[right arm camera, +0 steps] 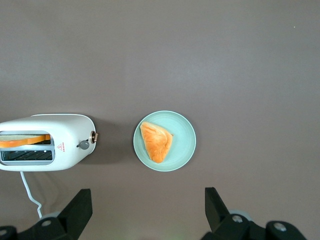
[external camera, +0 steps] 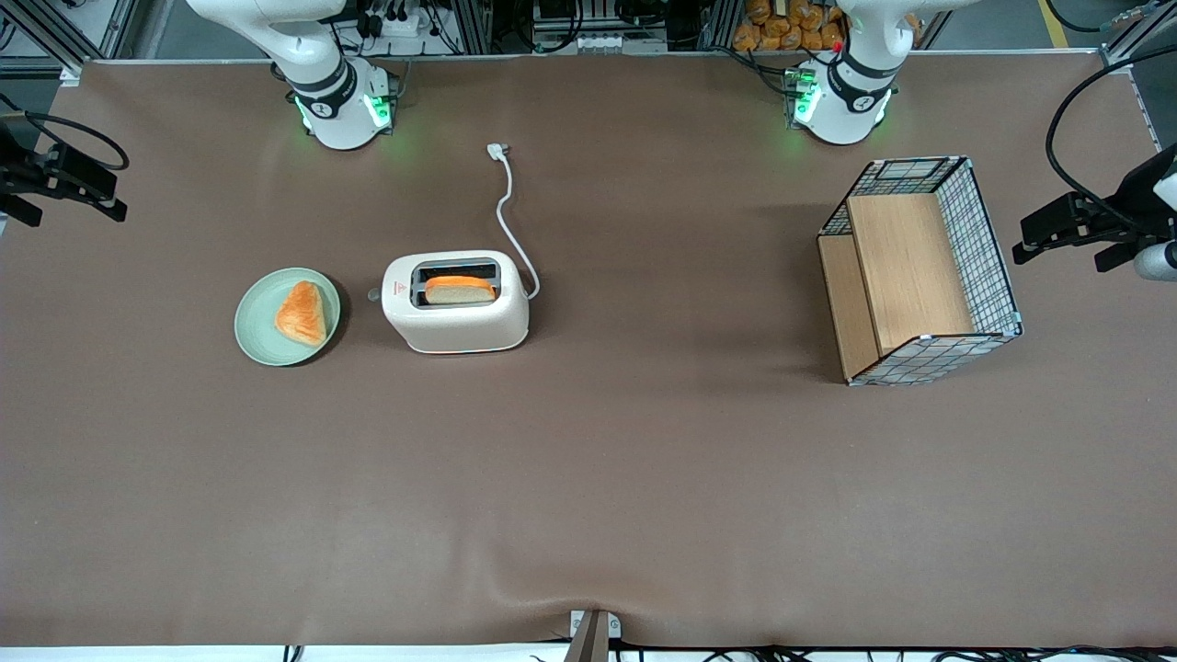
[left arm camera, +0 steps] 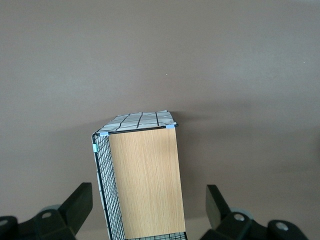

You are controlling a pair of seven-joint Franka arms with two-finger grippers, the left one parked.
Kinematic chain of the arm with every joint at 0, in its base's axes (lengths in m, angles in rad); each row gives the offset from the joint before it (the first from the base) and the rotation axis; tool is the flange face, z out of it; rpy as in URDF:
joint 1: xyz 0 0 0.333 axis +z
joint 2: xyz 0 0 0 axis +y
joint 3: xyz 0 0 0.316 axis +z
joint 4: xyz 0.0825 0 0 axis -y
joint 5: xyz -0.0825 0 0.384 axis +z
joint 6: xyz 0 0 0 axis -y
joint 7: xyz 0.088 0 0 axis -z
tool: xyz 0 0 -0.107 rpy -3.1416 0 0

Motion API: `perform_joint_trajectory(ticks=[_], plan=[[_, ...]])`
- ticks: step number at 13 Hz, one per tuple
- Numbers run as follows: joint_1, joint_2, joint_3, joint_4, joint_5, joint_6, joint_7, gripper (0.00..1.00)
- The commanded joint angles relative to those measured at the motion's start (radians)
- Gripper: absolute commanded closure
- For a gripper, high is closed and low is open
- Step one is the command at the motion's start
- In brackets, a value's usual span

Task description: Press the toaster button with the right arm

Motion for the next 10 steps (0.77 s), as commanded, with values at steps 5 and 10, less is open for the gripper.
perform_joint_trajectory(ticks=[5,10], plan=[[-0.008,-0.001,0.004,0.017,-0.017,-0.001,0.005,0.00],[-0.009,-0.001,0.002,0.016,-0.006,-0.004,0.005,0.00]])
